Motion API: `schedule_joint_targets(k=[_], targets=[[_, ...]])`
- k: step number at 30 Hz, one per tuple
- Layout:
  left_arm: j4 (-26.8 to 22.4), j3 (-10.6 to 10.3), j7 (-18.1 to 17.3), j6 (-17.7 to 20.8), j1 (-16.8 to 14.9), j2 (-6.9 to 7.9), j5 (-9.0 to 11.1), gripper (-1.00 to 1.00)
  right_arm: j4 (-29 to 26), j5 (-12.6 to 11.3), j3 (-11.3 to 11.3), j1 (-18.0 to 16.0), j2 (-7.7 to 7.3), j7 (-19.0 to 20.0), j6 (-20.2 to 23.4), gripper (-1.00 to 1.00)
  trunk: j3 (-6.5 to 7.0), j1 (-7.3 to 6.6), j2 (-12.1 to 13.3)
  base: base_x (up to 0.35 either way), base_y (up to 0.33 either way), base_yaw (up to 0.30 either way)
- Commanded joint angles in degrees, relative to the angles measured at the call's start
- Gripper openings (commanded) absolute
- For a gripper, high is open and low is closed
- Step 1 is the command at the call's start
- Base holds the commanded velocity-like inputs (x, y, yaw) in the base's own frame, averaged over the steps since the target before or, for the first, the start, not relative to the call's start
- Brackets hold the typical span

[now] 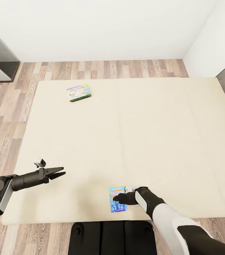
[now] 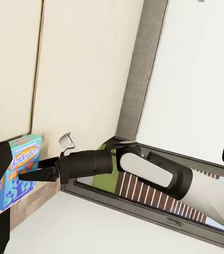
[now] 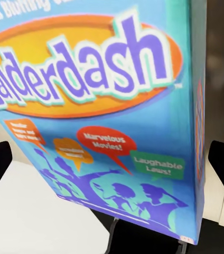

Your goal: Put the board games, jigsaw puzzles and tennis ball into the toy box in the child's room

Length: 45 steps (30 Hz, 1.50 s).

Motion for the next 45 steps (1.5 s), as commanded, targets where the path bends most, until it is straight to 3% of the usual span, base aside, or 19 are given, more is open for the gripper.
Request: schedule_joint_targets(k=[1, 45], targets=[[0.01, -0.02, -0.17, 0.59, -0.03, 0.0, 0.04, 1.0, -0.16, -1.25, -0.42, -0.02, 0.03, 0.21, -0.75, 1.0, -0.06, 0.06, -0.07, 0.0, 0.0, 0.0], [0.02, -0.02, -0.17, 0.59, -0.03, 0.0, 0.04, 1.0, -0.14, -1.25, -0.42, -0.02, 0.03, 0.22, -0.88, 1.0, -0.06, 0.06, -0.07, 0.0, 0.03, 0.0]])
